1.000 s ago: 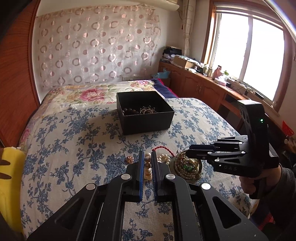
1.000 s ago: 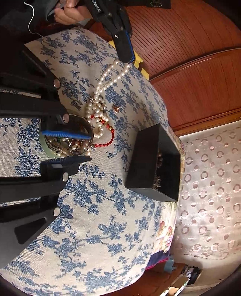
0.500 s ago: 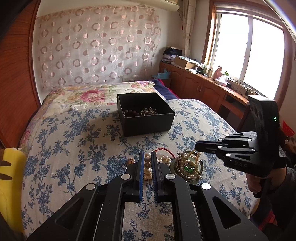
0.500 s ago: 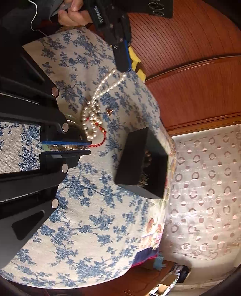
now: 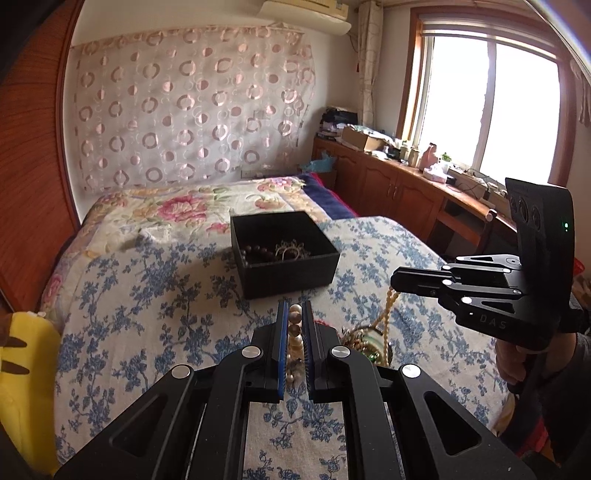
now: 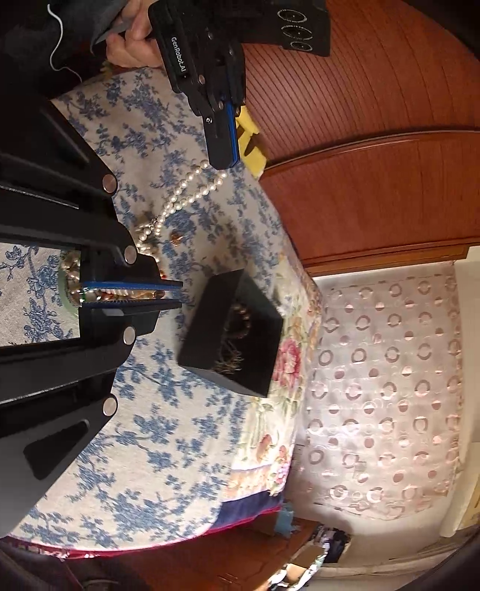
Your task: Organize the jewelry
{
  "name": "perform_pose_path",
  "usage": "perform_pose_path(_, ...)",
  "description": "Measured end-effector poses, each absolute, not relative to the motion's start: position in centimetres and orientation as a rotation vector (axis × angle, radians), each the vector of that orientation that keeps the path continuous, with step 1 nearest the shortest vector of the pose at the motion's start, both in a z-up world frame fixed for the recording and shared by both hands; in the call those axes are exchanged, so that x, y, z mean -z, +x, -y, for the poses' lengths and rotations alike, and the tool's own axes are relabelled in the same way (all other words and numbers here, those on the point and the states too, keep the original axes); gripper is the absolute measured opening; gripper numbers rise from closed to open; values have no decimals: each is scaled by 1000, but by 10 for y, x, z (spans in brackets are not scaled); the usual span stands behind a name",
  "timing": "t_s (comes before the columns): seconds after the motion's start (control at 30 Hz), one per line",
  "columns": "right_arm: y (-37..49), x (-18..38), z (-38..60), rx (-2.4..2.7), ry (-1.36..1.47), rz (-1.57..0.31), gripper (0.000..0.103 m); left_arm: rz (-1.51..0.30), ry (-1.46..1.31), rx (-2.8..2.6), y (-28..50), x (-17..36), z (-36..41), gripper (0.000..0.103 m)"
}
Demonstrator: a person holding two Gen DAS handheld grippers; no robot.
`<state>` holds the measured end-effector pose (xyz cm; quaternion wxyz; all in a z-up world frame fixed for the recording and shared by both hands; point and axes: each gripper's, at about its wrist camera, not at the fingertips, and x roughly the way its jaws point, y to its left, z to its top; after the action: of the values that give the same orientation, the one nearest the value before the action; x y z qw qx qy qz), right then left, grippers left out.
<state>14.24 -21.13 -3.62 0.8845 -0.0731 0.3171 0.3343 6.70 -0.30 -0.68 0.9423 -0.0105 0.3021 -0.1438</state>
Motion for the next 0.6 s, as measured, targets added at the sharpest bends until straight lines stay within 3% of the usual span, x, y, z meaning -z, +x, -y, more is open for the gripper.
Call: perform_pose_path(0.6, 141, -43, 214, -671, -177, -491, 5, -508, 23, 291, 75, -49, 8, 6)
